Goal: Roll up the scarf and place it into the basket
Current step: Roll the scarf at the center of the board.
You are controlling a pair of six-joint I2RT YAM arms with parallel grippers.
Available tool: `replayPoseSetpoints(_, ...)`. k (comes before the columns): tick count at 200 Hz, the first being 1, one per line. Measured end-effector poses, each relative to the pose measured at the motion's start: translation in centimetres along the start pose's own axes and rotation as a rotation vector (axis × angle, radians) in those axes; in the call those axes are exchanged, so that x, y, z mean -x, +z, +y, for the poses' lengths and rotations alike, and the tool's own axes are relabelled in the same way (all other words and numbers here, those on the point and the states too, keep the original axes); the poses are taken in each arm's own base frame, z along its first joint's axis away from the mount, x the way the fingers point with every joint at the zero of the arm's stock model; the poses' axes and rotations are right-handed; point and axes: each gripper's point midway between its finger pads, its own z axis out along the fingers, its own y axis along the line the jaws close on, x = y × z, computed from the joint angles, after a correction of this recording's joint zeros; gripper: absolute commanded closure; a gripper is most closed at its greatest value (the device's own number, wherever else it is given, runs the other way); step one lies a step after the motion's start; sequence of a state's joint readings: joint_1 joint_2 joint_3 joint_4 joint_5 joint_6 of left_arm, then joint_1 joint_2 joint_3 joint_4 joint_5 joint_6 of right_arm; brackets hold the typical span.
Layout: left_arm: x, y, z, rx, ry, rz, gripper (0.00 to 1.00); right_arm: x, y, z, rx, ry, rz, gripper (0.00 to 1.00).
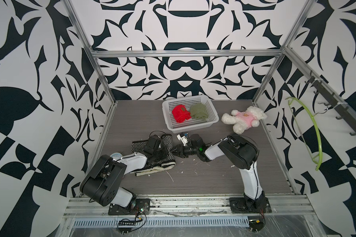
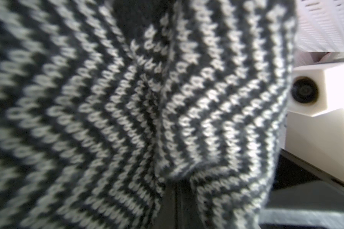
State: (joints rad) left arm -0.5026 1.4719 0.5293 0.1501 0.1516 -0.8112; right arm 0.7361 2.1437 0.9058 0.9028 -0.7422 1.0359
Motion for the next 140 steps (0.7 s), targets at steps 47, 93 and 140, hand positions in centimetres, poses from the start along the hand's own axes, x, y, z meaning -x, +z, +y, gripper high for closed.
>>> replayPoseSetpoints(47,0.0,0.0,0.0,0.0,0.0,-0.001,1.0,0.0,0.6,0.9,0.056,0.025,0.008,0.45)
replayPoseSetpoints(93,0.5,0.0,0.6,0.025,-0.005,-0.023,1.0,0.2,1.6,0.6,0.038,0.03,0.028,0.62)
replayPoseSetpoints(140,1.0,-0.1,1.2,0.053,-0.013,-0.045,1.0,0.6,1.8,0.4,0.012,0.03,0.021,1.0)
